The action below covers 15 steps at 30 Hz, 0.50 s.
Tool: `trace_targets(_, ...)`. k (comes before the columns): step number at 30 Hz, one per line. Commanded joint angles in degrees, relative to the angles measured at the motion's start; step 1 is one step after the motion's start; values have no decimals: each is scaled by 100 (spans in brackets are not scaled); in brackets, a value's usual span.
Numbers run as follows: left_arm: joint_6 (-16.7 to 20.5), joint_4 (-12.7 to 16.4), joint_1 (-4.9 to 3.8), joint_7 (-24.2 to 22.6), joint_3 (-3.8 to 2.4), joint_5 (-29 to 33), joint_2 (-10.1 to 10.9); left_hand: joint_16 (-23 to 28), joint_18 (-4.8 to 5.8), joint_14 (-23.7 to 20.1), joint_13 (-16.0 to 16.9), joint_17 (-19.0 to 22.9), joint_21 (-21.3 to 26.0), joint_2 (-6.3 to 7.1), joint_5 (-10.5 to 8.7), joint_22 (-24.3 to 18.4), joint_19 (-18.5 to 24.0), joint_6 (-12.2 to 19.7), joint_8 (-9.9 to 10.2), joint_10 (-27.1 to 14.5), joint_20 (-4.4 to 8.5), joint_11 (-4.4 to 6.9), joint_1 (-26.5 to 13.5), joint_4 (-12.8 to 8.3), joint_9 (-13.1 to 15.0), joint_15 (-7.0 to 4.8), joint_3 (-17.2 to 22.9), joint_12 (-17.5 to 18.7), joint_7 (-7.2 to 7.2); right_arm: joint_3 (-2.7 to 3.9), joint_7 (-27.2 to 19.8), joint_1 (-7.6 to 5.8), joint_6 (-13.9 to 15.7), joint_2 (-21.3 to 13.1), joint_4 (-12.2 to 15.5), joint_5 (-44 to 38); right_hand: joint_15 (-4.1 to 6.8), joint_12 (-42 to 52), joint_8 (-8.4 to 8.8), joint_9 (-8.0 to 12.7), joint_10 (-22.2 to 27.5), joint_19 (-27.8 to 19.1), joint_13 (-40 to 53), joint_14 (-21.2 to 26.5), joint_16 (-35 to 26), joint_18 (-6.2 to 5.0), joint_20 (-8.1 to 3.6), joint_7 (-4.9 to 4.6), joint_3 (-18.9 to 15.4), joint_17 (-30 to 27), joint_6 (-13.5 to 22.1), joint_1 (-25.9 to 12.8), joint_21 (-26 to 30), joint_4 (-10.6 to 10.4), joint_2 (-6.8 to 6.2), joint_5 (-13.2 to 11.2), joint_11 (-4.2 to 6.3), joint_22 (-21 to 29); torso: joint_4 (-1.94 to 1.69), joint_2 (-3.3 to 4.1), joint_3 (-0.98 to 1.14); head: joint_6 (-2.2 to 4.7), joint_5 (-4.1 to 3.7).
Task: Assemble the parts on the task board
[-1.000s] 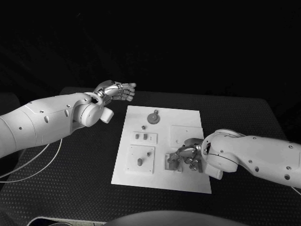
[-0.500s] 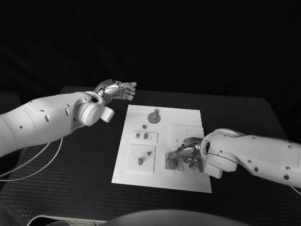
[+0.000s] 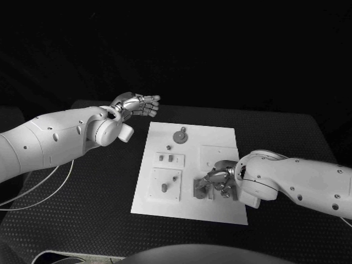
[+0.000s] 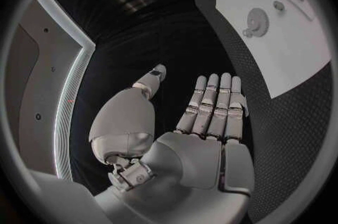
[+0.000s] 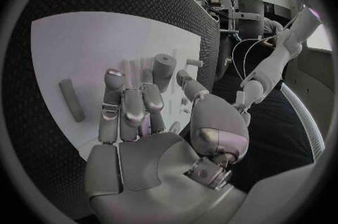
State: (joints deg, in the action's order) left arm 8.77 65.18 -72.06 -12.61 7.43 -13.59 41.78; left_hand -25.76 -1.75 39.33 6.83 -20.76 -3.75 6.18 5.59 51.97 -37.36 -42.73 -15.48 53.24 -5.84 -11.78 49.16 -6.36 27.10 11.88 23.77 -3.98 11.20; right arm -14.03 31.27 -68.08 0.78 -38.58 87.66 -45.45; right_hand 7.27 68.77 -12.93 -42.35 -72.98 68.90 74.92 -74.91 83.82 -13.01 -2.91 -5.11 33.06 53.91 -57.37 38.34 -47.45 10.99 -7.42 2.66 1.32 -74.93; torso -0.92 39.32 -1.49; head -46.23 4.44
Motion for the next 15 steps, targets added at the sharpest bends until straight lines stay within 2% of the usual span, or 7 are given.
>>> trace_targets(1,-85,12,-4,-39,-3,28,0,31,-63,40,-8,-7,-18,-28,22,-8,-1,-33,-39,7,-45,-25,42,-27,7,12,4,-28,120,-15,41,21,-109,-5,-11,-85,5,-33,17,3,49,-4,36,34,-21,-199,-27,-12,19,-14,15,5,29,-61,-87,6,-13,-79,-1,2,-2,2,2)
trace_targets(3,-88,12,-4,-41,-3,28,4,31,-63,41,-8,-7,-18,-28,22,-8,-1,-33,-39,7,-45,-25,41,-28,7,12,4,-28,120,-15,34,22,-94,-2,-17,-87,4,-35,20,1,52,-2,33,37,-24,-199,-27,-13,35,-23,15,-1,31,-92,-112,6,-13,-79,-1,1,-1,2,1)
trace_targets(10,-92,7,-4,-42,-3,28,-3,33,-63,41,-11,-9,-19,-30,22,-10,-1,-32,-38,8,-45,-25,41,-30,6,12,2,-29,120,-15,-172,22,-23,-97,64,-466,7,-36,29,-18,58,14,25,39,-29,-199,-36,-10,163,-47,7,16,34,-298,-356,6,-11,-86,-2,-1,0,13,-4)
trace_targets(15,-93,-1,-4,-43,-3,28,0,34,-63,42,-13,-10,-19,-32,22,-11,-1,-31,-38,8,-45,-26,40,-31,6,12,1,-29,120,-14,-318,15,-207,-267,212,-542,14,-30,22,-48,49,42,18,33,-30,-199,-43,-3,312,-61,-15,123,33,-489,-681,7,-4,-86,-1,-3,-1,28,-7)
